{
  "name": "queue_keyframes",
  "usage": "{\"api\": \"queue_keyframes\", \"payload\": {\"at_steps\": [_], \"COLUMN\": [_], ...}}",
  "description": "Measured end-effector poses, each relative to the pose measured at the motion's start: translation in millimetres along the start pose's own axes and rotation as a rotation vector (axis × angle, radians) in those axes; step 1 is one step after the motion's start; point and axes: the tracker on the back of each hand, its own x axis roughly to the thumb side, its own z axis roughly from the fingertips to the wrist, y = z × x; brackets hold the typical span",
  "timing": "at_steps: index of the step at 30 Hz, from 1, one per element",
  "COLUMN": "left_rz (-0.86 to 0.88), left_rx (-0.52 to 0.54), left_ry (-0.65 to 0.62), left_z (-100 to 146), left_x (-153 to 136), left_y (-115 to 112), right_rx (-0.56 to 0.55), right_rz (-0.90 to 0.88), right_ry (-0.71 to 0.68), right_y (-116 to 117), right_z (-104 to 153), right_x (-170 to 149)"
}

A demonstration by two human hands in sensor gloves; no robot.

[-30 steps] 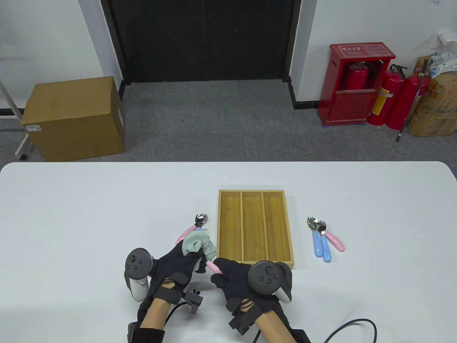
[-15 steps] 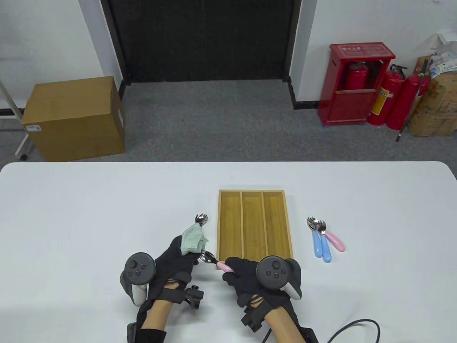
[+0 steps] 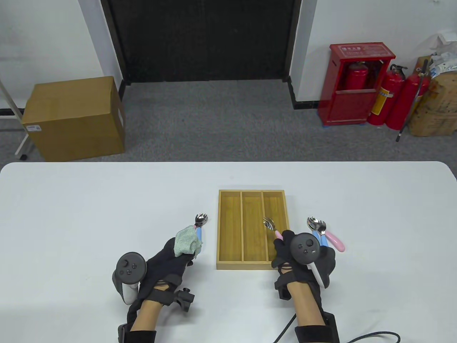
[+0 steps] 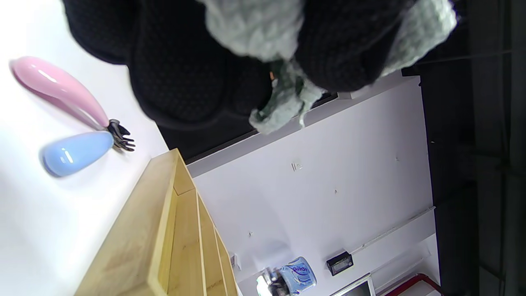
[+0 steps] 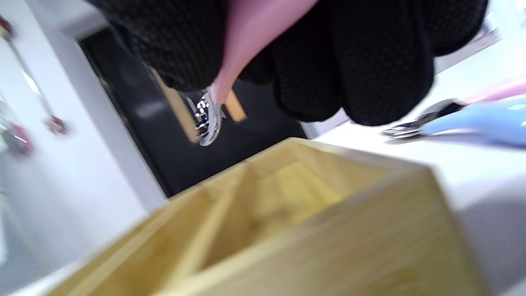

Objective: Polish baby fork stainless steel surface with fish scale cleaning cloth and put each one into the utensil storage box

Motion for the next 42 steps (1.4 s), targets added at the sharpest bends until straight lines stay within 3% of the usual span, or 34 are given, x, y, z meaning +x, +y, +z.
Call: {"api": "queue_keyframes", "payload": {"at_steps": [5,12,23,27,30,37,42], "left_rz": [0.031,0.043,0.018,0.019,0.024,0.025,0.013], "left_rx": [-0.010,-0.016,-0.065,-0.089,-0.099,-0.106,-0.120], "left_ry": [0.016,0.015,-0.015,-0.031,-0.039,-0.047,-0.043], "left_z": [0.2,0.1,1.8,3.1,4.1,4.9,4.9], "left_x": [-3.0,-2.4,5.0,10.0,12.8,13.2,13.2], "left_y": [-0.2,-1.3,-11.8,-16.4,-17.9,-18.6,-20.3], "right_rx": [0.030,0.075,0.283,0.291,0.288,0.197,0.176], "right_rz": [0.077,0.170,0.177,0.149,0.134,0.011,0.096], "right_ry": [0.090,0.095,0.148,0.157,0.142,0.136,0.203], "right_y": [11.3,29.2,53.3,55.5,48.5,7.0,-17.4], "right_z": [-16.1,-26.1,-38.9,-41.0,-43.0,-51.1,-54.6], "right_x": [3.3,14.7,14.0,11.5,9.8,-5.9,-32.6]}}
